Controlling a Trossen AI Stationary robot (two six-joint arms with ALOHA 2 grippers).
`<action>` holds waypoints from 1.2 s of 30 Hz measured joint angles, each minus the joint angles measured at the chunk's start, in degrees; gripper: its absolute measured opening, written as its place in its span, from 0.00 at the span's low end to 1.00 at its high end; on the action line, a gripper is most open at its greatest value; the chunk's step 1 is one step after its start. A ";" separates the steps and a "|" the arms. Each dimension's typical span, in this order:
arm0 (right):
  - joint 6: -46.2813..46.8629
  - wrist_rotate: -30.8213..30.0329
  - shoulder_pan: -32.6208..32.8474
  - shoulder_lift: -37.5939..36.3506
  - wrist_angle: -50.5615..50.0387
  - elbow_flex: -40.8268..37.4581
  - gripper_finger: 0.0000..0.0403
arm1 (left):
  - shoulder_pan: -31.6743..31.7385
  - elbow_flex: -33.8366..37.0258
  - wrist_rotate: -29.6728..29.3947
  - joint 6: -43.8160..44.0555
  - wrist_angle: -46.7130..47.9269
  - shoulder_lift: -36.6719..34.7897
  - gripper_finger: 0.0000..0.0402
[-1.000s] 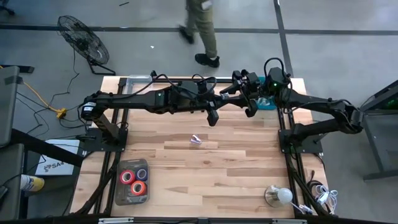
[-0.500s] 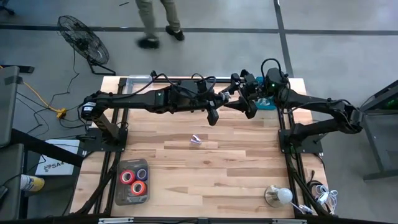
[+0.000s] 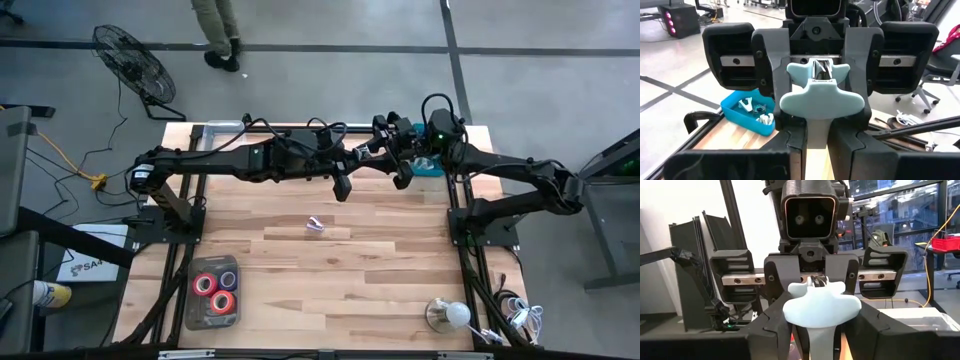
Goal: Pick and place Stapler, Stapler remover, tape
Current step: Put the light blue staple remover into the blue bin
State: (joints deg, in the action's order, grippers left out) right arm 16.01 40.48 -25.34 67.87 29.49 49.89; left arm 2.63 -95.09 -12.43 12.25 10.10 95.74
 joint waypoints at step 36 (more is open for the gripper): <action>-0.11 0.51 -0.04 0.00 -0.06 -0.02 0.09 | 0.00 0.00 1.46 0.11 0.50 0.02 0.12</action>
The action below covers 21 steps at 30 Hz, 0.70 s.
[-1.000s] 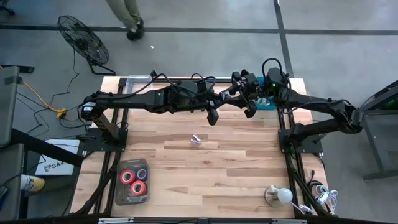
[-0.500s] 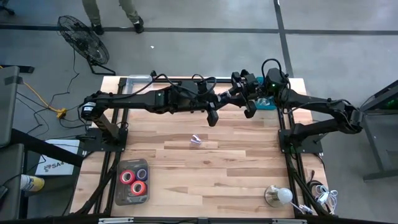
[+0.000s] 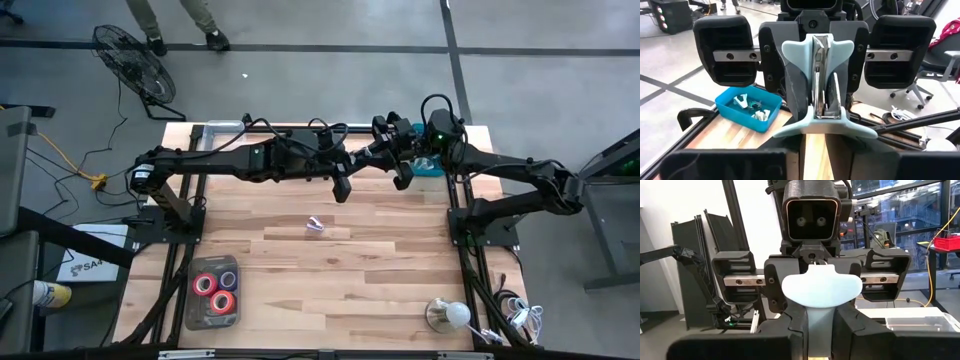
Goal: Pick and place Stapler, Stapler remover, tape
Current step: Put the light blue staple remover into the blue bin
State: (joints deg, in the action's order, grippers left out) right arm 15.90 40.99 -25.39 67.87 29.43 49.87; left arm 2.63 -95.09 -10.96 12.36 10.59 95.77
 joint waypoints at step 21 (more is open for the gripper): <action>-0.48 -0.98 -0.52 0.00 -0.07 0.00 0.09 | -0.02 0.00 -2.67 -2.37 0.51 0.02 0.19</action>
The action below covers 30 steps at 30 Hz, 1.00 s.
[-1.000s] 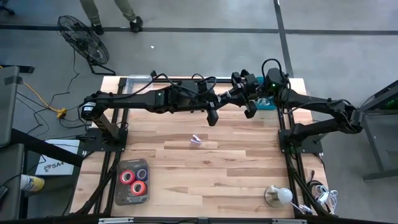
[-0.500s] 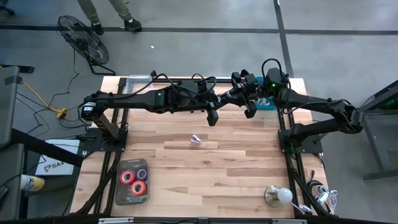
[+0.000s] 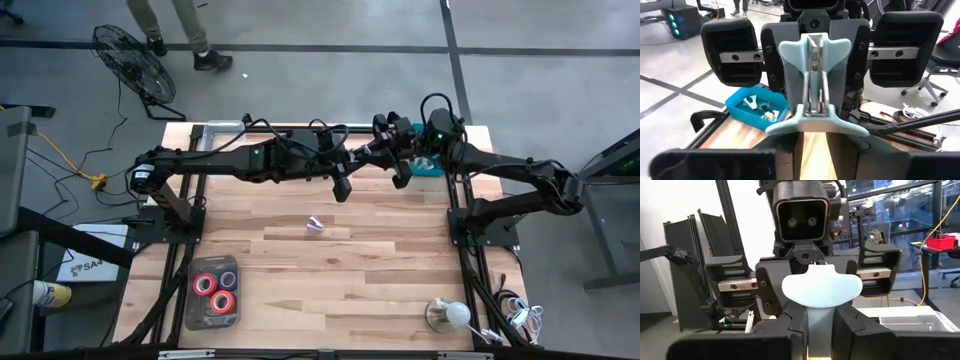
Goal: Pick and place Stapler, Stapler remover, tape
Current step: Put the light blue staple remover into the blue bin
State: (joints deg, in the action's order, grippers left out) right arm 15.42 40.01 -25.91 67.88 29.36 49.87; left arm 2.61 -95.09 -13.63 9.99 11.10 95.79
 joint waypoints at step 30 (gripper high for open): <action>-0.49 -6.77 -7.23 -0.92 -11.46 0.00 0.09 | 0.02 -0.04 -15.99 -1.71 12.38 -3.10 0.71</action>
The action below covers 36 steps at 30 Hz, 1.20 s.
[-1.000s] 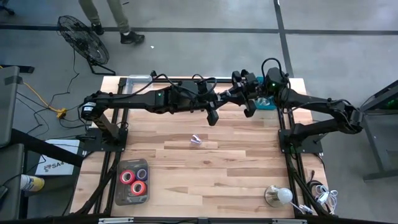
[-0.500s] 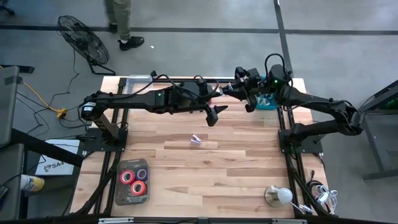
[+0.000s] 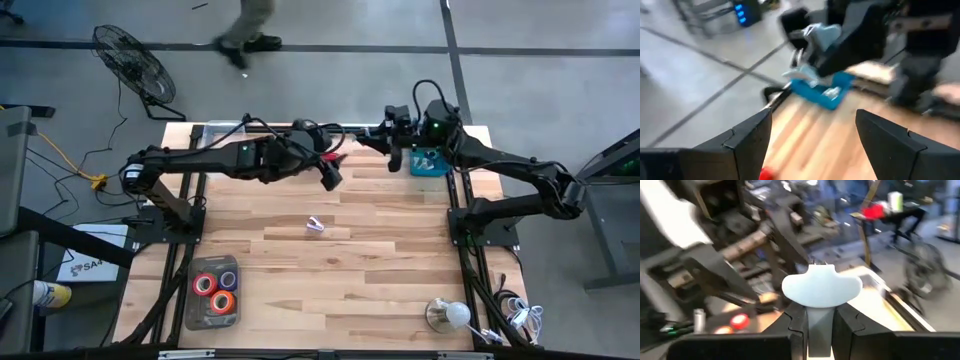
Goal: Pick and place Stapler, Stapler remover, tape
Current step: Put the light blue staple remover into the blue bin
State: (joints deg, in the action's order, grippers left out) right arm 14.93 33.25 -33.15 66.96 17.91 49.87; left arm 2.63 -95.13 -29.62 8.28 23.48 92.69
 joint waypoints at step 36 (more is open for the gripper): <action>16.63 -62.29 -8.56 0.73 -45.05 -0.08 0.09 | 22.36 0.09 -3.34 -18.98 3.73 -2.76 0.71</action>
State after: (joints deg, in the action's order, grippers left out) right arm 31.55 -29.04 -41.71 67.69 -27.14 49.78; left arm 25.00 -95.04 -32.96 -10.70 27.21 89.93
